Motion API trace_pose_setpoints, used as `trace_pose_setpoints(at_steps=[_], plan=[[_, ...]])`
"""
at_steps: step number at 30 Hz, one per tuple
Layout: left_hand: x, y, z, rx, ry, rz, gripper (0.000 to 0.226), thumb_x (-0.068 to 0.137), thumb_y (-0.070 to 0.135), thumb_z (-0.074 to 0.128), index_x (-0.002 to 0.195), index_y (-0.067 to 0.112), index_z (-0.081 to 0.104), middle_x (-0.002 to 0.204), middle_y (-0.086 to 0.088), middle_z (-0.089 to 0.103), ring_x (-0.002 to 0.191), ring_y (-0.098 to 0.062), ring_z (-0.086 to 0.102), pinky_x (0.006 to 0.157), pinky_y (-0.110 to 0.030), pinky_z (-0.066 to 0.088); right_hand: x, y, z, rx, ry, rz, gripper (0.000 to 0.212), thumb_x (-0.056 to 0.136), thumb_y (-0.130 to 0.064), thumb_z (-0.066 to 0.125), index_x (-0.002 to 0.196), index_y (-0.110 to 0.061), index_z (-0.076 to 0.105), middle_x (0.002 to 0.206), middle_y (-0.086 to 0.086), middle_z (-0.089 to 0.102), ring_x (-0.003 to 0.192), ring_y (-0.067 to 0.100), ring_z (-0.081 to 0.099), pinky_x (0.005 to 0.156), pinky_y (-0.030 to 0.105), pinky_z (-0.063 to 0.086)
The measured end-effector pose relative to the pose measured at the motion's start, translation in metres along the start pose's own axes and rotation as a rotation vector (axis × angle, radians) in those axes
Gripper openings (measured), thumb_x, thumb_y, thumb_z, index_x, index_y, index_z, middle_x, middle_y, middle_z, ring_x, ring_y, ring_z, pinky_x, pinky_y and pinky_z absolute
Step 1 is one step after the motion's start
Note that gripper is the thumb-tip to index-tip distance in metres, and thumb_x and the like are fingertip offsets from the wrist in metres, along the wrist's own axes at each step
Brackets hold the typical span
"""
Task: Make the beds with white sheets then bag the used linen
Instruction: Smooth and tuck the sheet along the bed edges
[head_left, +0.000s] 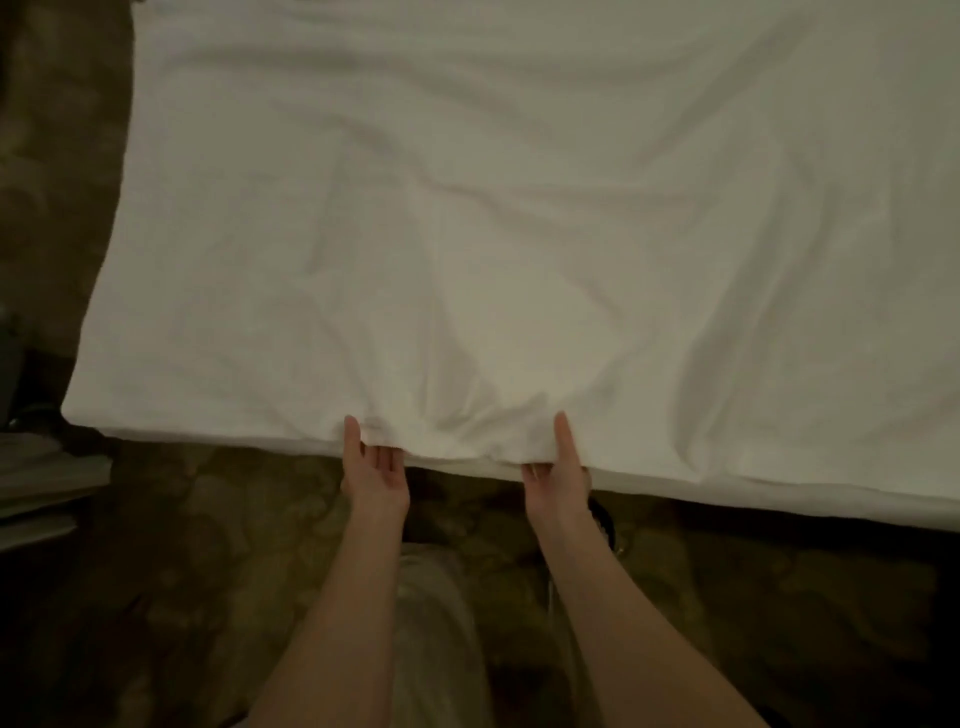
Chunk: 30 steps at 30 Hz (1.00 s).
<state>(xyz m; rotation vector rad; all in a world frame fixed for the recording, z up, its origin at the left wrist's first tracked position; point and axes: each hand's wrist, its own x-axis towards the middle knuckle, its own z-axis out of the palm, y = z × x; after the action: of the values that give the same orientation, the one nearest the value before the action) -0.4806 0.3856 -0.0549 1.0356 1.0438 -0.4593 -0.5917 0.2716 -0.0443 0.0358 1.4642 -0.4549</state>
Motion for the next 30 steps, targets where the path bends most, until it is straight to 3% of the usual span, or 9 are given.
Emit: trace_pose_setpoints(at_steps=[2, 5, 11, 15, 17, 19, 23, 26, 30], plan=[[0.013, 0.025, 0.003, -0.004, -0.016, -0.02, 0.034, 0.09, 0.034, 0.067, 0.117, 0.014, 0.063, 0.122, -0.004, 0.065, 0.097, -0.015, 0.065, 0.075, -0.026, 0.056, -0.002, 0.026, 0.019, -0.044, 0.038, 0.007, 0.043, 0.081, -0.018, 0.076, 0.12, -0.011, 0.058, 0.117, 0.005, 0.064, 0.11, 0.024, 0.059, 0.101, 0.04, 0.048], [0.026, 0.062, 0.004, -0.007, 0.004, -0.023, 0.045, 0.083, 0.036, 0.075, 0.122, 0.018, 0.063, 0.116, -0.003, 0.068, 0.104, -0.019, 0.065, 0.087, -0.032, 0.056, -0.005, 0.05, 0.04, 0.021, 0.058, -0.024, 0.047, 0.083, -0.014, 0.074, 0.125, -0.005, 0.055, 0.117, 0.01, 0.063, 0.109, 0.026, 0.06, 0.099, 0.041, 0.049], [0.056, 0.125, -0.018, -0.041, -0.007, -0.105, 0.037, 0.089, 0.029, 0.068, 0.12, 0.009, 0.062, 0.118, -0.007, 0.067, 0.085, -0.013, 0.066, 0.084, -0.02, 0.053, -0.016, 0.118, 0.051, 0.137, 0.078, -0.079, 0.04, 0.089, -0.023, 0.066, 0.125, -0.01, 0.055, 0.126, 0.01, 0.061, 0.108, 0.022, 0.06, 0.094, 0.033, 0.05], [0.068, 0.159, -0.024, -0.154, -0.061, -0.207, 0.042, 0.086, 0.036, 0.07, 0.118, 0.01, 0.063, 0.107, -0.007, 0.069, 0.091, -0.017, 0.067, 0.074, -0.025, 0.057, -0.035, 0.165, 0.111, 0.122, -0.058, -0.066, 0.047, 0.086, -0.022, 0.07, 0.129, -0.01, 0.054, 0.124, 0.009, 0.062, 0.111, 0.025, 0.06, 0.088, 0.035, 0.053], [0.07, 0.171, -0.026, -0.219, -0.091, -0.242, 0.033, 0.084, 0.032, 0.073, 0.108, 0.011, 0.064, 0.09, -0.003, 0.068, 0.076, -0.012, 0.065, 0.063, -0.021, 0.056, -0.041, 0.177, 0.133, 0.161, -0.072, -0.092, 0.039, 0.086, -0.017, 0.07, 0.121, -0.007, 0.058, 0.12, 0.01, 0.065, 0.106, 0.023, 0.064, 0.084, 0.034, 0.056], [0.073, 0.182, -0.032, -0.233, -0.137, -0.257, 0.029, 0.081, 0.031, 0.075, 0.101, 0.012, 0.063, 0.079, -0.001, 0.063, 0.068, -0.01, 0.06, 0.063, -0.021, 0.054, -0.046, 0.181, 0.138, 0.183, -0.033, -0.1, 0.033, 0.086, -0.018, 0.071, 0.115, -0.008, 0.06, 0.114, 0.009, 0.067, 0.101, 0.022, 0.065, 0.084, 0.034, 0.056], [0.096, 0.211, -0.053, -0.094, -0.122, -0.214, 0.041, 0.081, 0.04, 0.073, 0.106, 0.009, 0.063, 0.094, -0.006, 0.064, 0.083, -0.018, 0.06, 0.078, -0.028, 0.053, -0.041, 0.193, 0.107, 0.089, 0.123, -0.094, 0.039, 0.086, -0.018, 0.071, 0.121, -0.005, 0.058, 0.117, 0.01, 0.063, 0.097, 0.021, 0.063, 0.099, 0.04, 0.049], [0.111, 0.234, -0.055, -0.04, -0.077, -0.101, 0.032, 0.09, 0.034, 0.065, 0.112, 0.011, 0.062, 0.102, -0.006, 0.067, 0.089, -0.019, 0.065, 0.084, -0.032, 0.056, -0.037, 0.206, 0.103, 0.036, 0.054, -0.028, 0.048, 0.086, -0.023, 0.07, 0.127, -0.003, 0.055, 0.121, 0.013, 0.063, 0.105, 0.024, 0.062, 0.1, 0.038, 0.048], [0.122, 0.265, -0.052, 0.039, -0.035, -0.031, 0.032, 0.093, 0.023, 0.063, 0.123, 0.014, 0.056, 0.112, -0.006, 0.065, 0.097, -0.019, 0.065, 0.067, -0.029, 0.058, -0.042, 0.226, 0.137, -0.012, -0.078, 0.073, 0.056, 0.08, -0.026, 0.075, 0.13, -0.009, 0.055, 0.122, 0.009, 0.065, 0.11, 0.025, 0.061, 0.1, 0.039, 0.048]])
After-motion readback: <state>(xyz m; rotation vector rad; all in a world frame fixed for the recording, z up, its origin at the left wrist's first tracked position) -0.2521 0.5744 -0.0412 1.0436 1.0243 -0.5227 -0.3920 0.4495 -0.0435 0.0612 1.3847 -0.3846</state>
